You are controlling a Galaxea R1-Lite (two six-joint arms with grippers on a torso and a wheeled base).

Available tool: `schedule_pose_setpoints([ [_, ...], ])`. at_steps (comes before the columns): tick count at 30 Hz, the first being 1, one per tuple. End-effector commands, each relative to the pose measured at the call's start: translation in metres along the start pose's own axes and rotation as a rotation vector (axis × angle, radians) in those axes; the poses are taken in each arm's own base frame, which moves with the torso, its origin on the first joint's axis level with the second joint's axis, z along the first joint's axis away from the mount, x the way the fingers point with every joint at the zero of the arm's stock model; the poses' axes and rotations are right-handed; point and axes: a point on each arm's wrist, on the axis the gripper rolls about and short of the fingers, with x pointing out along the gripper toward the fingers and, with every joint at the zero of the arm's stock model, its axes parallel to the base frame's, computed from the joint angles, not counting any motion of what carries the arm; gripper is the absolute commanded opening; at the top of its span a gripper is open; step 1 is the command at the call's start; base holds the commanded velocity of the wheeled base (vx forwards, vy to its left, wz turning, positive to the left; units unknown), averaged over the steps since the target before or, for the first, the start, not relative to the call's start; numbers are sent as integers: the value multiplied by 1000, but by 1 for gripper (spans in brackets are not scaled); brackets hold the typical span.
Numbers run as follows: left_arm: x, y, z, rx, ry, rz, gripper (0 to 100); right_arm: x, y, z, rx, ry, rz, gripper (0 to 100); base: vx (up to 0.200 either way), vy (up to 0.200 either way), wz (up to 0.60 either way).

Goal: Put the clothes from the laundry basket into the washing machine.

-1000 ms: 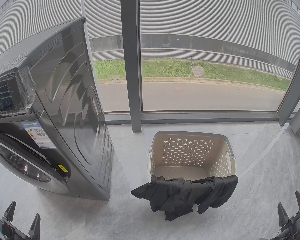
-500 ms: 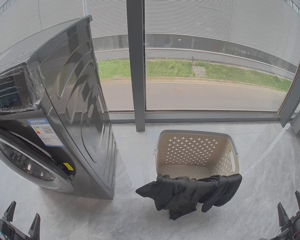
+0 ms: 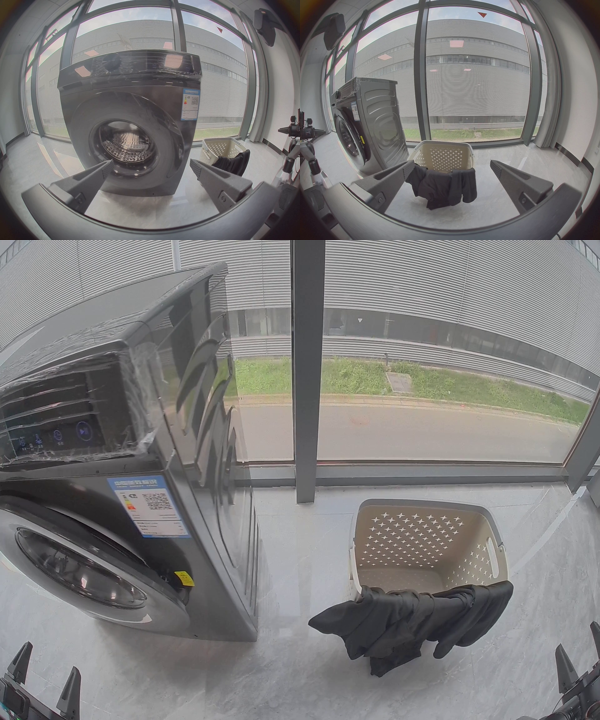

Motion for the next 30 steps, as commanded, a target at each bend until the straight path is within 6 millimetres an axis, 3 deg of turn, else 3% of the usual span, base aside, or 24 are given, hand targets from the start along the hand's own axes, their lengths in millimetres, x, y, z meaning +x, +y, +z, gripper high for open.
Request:
schedule_pose_setpoints([
  [1, 0, 0, -5, 0, -2, 0, 100, 0, 0, -5, 0, 1, 1, 100, 0, 200, 0],
  [30, 0, 0, -5, 0, -2, 0, 100, 0, 0, -5, -2, 1, 1, 100, 0, 200, 0],
])
